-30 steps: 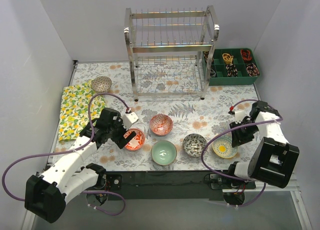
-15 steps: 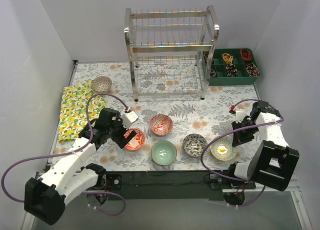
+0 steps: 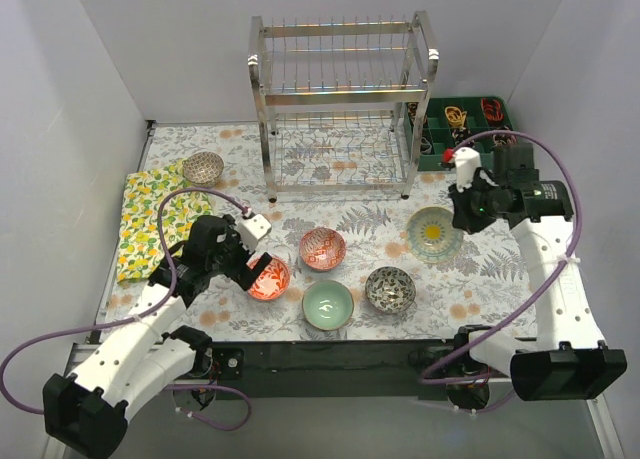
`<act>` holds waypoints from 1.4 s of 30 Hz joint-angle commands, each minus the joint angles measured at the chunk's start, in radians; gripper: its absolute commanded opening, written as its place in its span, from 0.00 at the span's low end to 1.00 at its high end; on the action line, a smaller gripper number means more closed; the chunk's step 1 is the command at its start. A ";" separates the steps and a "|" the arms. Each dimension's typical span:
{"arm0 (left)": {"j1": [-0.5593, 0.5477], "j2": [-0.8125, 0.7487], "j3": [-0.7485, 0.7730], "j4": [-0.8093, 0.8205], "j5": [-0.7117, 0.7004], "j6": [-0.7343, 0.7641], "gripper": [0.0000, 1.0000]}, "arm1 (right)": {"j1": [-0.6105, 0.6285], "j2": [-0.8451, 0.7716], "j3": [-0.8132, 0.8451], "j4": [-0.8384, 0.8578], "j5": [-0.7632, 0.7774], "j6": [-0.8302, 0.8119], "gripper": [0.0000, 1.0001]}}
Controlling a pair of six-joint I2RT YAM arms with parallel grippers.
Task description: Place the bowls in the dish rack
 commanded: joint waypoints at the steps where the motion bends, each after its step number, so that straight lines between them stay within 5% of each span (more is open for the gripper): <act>1: 0.004 -0.037 0.043 0.041 -0.106 -0.111 0.95 | 0.153 0.020 0.107 -0.004 0.062 0.171 0.01; 5: 0.007 -0.063 0.037 0.074 -0.203 -0.175 0.97 | 0.217 0.138 0.280 0.006 0.198 0.156 0.01; 10: 0.035 -0.077 0.015 0.104 -0.278 -0.241 0.98 | 0.443 0.281 0.434 0.010 0.304 0.116 0.01; 16: 0.085 -0.070 0.008 0.133 -0.286 -0.247 0.98 | 0.705 0.416 0.425 0.115 0.486 0.169 0.01; 19: 0.123 -0.062 0.006 0.141 -0.292 -0.232 0.98 | 0.785 0.451 0.366 0.213 0.713 0.257 0.01; 26: 0.170 -0.057 -0.006 0.118 -0.269 -0.230 0.98 | 0.833 0.553 0.353 0.428 1.039 0.265 0.01; 33: 0.176 -0.066 -0.035 0.101 -0.249 -0.218 0.98 | 0.860 0.671 0.434 0.488 1.151 0.065 0.01; 36: 0.176 -0.071 -0.046 0.101 -0.246 -0.223 0.98 | 0.873 0.773 0.465 0.519 1.359 -0.023 0.01; 42: 0.176 -0.091 -0.066 0.092 -0.226 -0.224 0.98 | 0.868 0.841 0.528 0.556 1.376 -0.066 0.01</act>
